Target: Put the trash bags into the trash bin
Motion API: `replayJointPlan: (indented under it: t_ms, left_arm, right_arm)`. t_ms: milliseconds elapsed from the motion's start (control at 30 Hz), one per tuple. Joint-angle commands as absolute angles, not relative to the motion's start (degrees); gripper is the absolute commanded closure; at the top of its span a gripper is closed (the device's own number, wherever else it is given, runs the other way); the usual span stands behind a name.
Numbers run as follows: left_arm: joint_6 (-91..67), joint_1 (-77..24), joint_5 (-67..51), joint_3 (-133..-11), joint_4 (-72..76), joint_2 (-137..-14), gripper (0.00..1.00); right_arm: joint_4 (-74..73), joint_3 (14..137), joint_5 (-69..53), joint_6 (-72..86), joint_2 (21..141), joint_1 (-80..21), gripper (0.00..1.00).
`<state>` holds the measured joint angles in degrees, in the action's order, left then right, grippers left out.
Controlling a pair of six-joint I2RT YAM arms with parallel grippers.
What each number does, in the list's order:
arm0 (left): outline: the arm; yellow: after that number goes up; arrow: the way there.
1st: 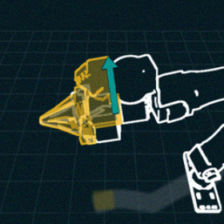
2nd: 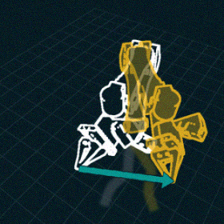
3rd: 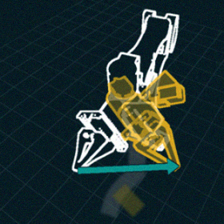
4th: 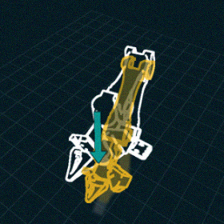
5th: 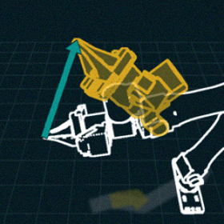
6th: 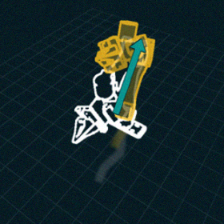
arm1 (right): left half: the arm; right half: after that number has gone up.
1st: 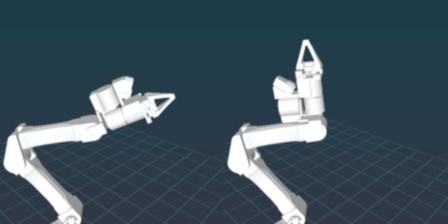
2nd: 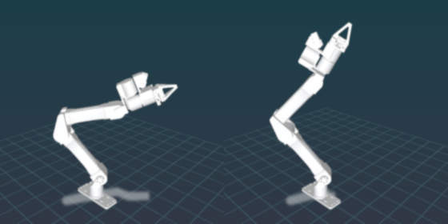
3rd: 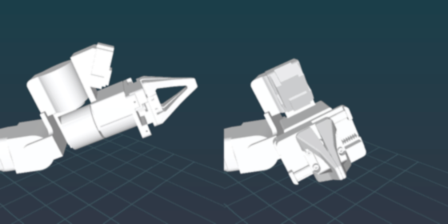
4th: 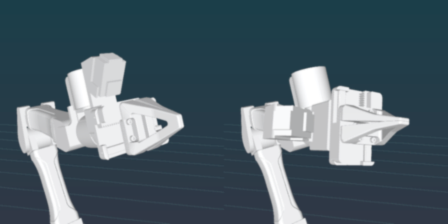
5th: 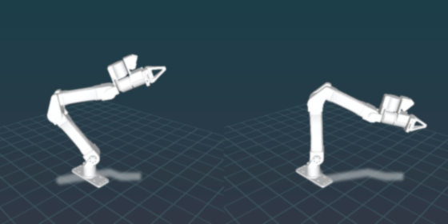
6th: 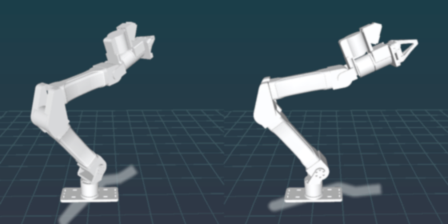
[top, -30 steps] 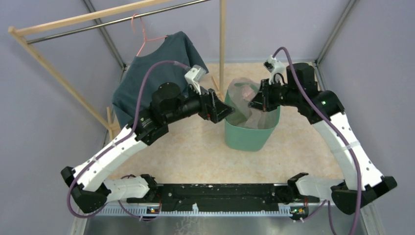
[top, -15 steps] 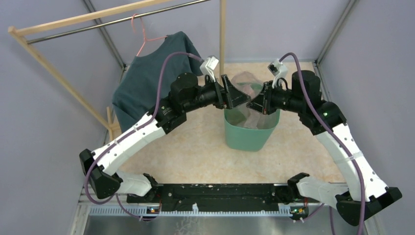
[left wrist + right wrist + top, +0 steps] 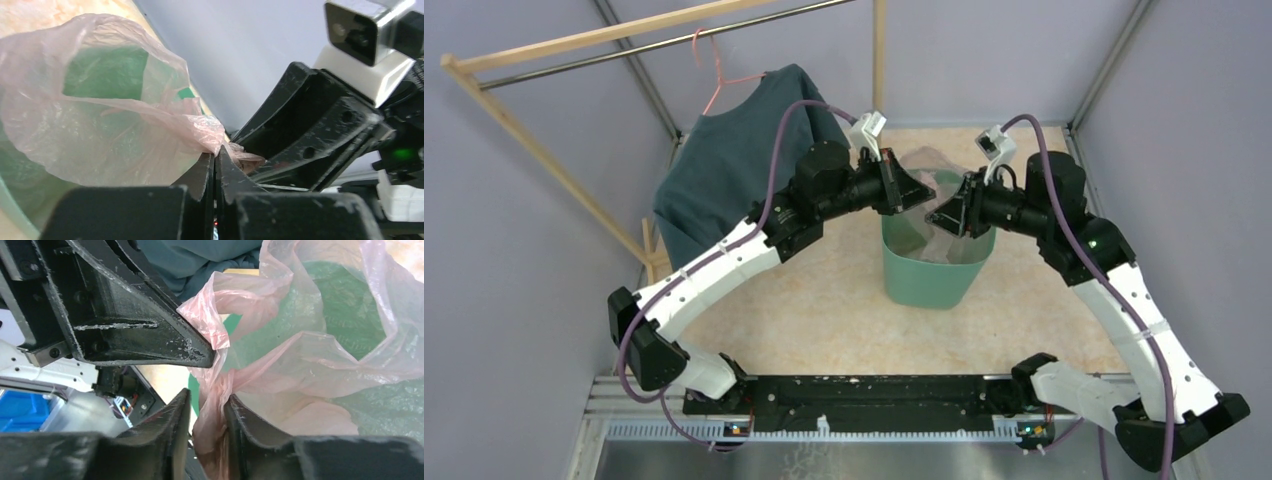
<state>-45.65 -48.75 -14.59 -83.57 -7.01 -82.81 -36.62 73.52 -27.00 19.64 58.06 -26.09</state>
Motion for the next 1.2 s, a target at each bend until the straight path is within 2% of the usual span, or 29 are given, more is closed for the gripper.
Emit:
replayJointPlan:
  t_ms: [0,100,200,300,367,433,533,700,733,833,900,967,1033,1167]
  left_arm:
    - [-43.32,-47.57,-12.38,-83.37,-6.6,-79.06,1.0]
    - [-43.24,-46.45,-12.52,-78.76,-5.44,-74.62,1.0]
    - [-43.71,-45.67,-14.14,-75.7,-5.41,-71.67,1.0]
    - [-44.21,-45.03,-15.5,-73.88,-5.54,-69.66,1.0]
    - [-44.02,-44.97,-15.67,-73.32,-5.32,-68.75,1.0]
    - [-43.51,-44.83,-15.77,-73.49,-5.52,-68.56,1.0]
    - [-42.9,-44.59,-16.52,-74.4,-6.23,-68.95,1.0]
    - [-42.02,-44.48,-16.36,-74.97,-7.59,-68.7,1.0]
    - [-41.98,-44.42,-16.09,-74.97,-7.83,-68.66,1.0]
    - [-40.98,-44.02,-15.53,-75.97,-9.91,-69.12,1.0]
    - [-40.17,-43.79,-14.92,-77.1,-12.29,-69.43,1.0]
    - [-39.43,-43.68,-14.9,-77.25,-13.57,-69.12,1.0]
    - [-38.92,-43.55,-14.3,-76.81,-14.51,-68.35,1.0]
    - [-37.69,-42.76,-12.44,-76.79,-17.08,-67.75,1.0]
  right_arm:
    - [-37.32,74.91,-23.28,18.21,54.86,-26.18,0.61]
    - [-38.45,75.05,-18.87,17.7,52.87,-26.17,0.39]
    - [-38.59,74.93,-15.71,17.8,51.18,-26.19,0.26]
    - [-37.61,74.16,-14.42,18.29,50.32,-26.19,0.25]
    - [-35.87,72.83,-18.36,17.71,50.46,-26.19,0.26]
    - [-34.47,71.74,-24.75,15.91,51.49,-26.27,0.29]
    - [-35.69,70.46,-25.37,12.52,52.86,-27.63,0.34]
    - [-36.88,68.46,-7.13,4.63,52.83,-39.32,0.35]
    - [-36.05,67.74,-4.69,3.84,52.97,-40.64,0.37]
    - [-32.99,66.58,-2.1,2.64,54.23,-41.15,0.55]
    - [-31.14,66.75,-0.56,2.94,55.13,-41.17,0.59]
    - [-29.56,66.43,-2.54,2.39,55.24,-41.19,0.56]
    - [-28.63,65.75,-4.33,1.79,54.84,-41.18,0.44]
    - [-28.3,64.81,-6.77,2.39,53.09,-41.18,0.3]
